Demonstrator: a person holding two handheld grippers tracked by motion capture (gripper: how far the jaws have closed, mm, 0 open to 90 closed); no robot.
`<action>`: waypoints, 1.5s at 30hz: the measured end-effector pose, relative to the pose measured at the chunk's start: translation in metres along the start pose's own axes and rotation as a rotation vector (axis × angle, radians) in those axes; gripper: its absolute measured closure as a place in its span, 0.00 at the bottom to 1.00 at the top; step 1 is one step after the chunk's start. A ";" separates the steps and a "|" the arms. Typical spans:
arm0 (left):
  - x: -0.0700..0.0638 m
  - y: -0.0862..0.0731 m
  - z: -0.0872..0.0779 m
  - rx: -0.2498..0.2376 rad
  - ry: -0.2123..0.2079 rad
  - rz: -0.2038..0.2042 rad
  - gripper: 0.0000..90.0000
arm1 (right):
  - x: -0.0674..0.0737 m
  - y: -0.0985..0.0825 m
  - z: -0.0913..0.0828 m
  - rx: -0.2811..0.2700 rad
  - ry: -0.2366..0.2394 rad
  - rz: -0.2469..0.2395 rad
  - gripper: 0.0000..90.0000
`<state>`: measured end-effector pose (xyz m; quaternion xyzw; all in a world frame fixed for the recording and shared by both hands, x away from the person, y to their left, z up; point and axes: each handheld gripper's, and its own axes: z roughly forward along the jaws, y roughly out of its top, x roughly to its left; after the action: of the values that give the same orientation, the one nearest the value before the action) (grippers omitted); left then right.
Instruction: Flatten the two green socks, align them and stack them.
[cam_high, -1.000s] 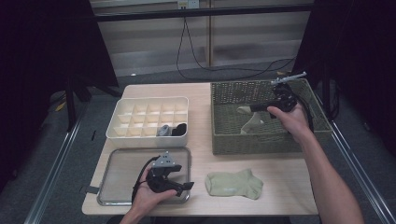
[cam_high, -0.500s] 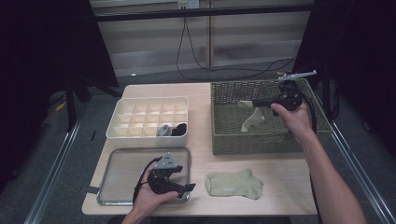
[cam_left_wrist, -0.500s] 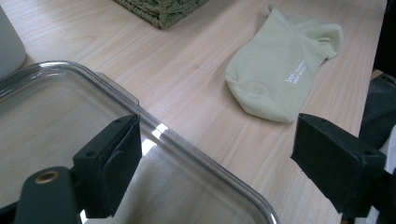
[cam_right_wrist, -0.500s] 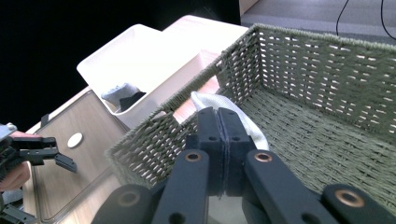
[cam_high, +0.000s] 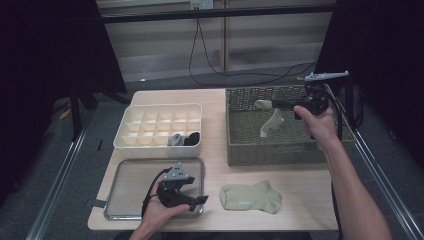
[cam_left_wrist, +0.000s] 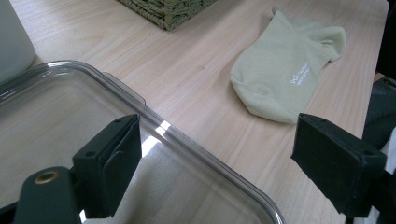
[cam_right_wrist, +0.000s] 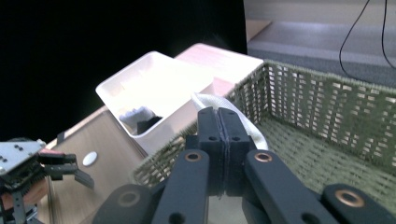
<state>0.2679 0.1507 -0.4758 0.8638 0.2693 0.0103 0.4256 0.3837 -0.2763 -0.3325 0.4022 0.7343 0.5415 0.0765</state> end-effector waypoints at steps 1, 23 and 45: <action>0.000 0.000 0.000 0.001 0.001 0.004 0.17 | 0.001 0.001 -0.001 -0.009 0.004 0.002 1.00; -0.007 0.001 -0.001 -0.007 0.007 0.024 0.17 | 0.030 0.026 -0.024 -0.132 0.027 -0.029 1.00; -0.007 0.001 -0.004 -0.028 0.019 0.018 0.17 | 0.070 0.022 -0.043 -0.154 0.078 -0.072 1.00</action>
<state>0.2609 0.1497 -0.4714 0.8601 0.2654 0.0261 0.4349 0.3250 -0.2584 -0.2734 0.3471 0.7068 0.6086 0.0977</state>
